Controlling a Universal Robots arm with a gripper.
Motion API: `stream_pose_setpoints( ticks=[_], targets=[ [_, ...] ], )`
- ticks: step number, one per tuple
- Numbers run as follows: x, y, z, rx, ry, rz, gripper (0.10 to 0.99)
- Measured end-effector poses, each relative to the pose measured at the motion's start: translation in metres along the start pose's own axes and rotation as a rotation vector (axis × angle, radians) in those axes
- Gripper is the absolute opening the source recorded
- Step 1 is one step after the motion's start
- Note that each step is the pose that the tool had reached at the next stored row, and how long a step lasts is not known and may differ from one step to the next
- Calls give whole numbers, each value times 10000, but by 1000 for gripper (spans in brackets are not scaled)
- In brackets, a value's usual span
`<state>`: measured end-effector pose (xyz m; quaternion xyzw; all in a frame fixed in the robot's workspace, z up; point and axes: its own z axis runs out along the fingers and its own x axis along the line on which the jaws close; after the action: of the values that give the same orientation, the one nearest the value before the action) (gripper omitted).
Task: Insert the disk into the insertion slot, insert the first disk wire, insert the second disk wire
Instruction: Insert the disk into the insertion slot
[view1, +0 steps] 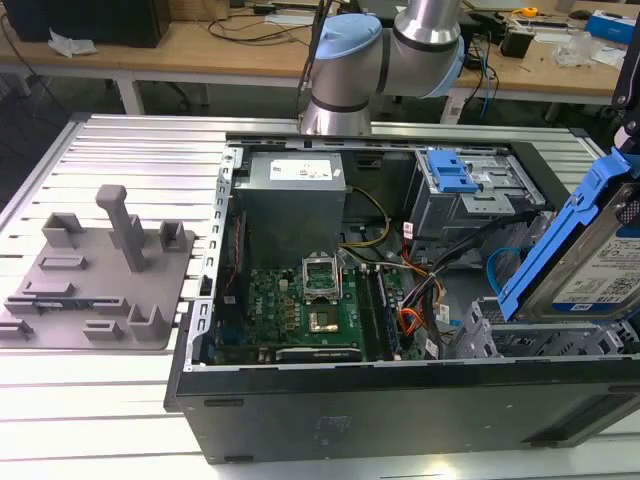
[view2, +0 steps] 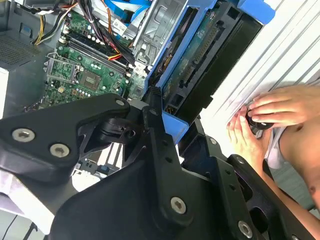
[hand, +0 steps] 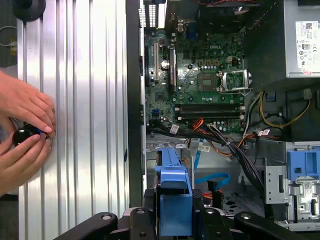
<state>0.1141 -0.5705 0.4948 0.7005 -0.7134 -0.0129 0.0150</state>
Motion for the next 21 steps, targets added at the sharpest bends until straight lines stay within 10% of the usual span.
stream_pose_setpoints(
  ticks=[4,15,21],
  targets=[
    [0,0,0,0,-5,0,365],
    [26,24,1,81,-662,-32,365],
    [31,27,3,158,-688,-32,365]
  ],
)
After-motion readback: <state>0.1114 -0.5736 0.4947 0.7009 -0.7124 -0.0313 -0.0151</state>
